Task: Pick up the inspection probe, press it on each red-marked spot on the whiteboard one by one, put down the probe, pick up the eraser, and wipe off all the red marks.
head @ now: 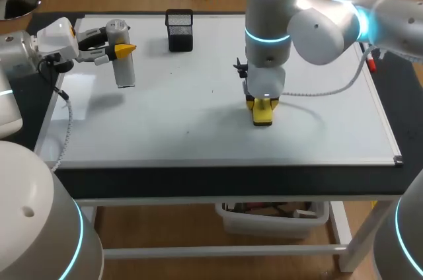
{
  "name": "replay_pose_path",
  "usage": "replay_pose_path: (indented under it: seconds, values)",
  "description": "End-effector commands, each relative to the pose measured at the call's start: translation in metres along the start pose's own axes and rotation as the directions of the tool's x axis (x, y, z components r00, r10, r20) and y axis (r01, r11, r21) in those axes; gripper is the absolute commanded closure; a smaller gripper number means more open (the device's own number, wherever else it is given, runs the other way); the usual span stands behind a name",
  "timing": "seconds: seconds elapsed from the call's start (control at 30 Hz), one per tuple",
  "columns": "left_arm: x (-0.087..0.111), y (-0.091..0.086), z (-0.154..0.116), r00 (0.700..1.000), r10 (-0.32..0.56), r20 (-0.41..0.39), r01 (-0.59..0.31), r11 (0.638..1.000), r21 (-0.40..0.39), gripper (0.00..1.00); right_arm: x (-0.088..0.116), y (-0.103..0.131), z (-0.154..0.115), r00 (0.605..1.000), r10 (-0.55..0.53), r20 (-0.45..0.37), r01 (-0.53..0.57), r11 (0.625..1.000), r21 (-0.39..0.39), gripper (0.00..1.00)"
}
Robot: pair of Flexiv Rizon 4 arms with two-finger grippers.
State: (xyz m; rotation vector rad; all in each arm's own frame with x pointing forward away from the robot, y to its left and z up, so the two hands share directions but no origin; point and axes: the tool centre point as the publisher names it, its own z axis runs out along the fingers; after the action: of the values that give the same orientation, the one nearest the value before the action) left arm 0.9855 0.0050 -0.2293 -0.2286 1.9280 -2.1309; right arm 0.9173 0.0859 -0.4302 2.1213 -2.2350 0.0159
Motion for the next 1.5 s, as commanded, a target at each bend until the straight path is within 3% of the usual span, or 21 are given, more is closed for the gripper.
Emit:
replay_pose_path:
  seconds: [0.03,0.2,0.37,0.87,1.0,1.33,1.5]
  values:
    - [0.000,0.000,0.000,1.000,0.002,0.000,-0.002,1.000,0.002,1.00,0.008,-0.010,-0.007,1.000,-0.010,0.003,0.010,1.000,-0.027,1.00]
    - [0.000,0.000,0.000,1.000,0.002,0.000,-0.002,1.000,0.002,1.00,0.020,-0.030,-0.020,1.000,0.001,-0.008,-0.001,0.999,-0.037,1.00]
    - [0.000,0.000,0.000,1.000,0.002,0.000,-0.002,1.000,0.002,1.00,0.032,-0.047,-0.038,1.000,0.017,-0.012,-0.017,1.000,0.004,1.00]
    - [0.000,0.000,0.000,1.000,0.002,0.000,-0.002,1.000,0.002,1.00,0.032,-0.047,-0.038,1.000,0.017,-0.012,-0.017,1.000,0.004,1.00]
    - [0.000,0.000,0.000,1.000,0.002,0.000,-0.002,1.000,0.002,1.00,0.041,-0.039,-0.028,0.999,0.039,-0.016,-0.039,0.999,-0.030,1.00]
    - [0.000,0.000,0.000,1.000,0.002,0.000,-0.002,1.000,0.002,1.00,0.045,-0.097,-0.033,0.998,0.066,-0.005,-0.067,0.997,-0.025,1.00]
    - [0.000,0.000,0.000,1.000,0.002,0.000,-0.002,1.000,0.002,1.00,0.045,-0.126,-0.032,0.999,0.035,-0.037,-0.036,0.999,-0.029,1.00]
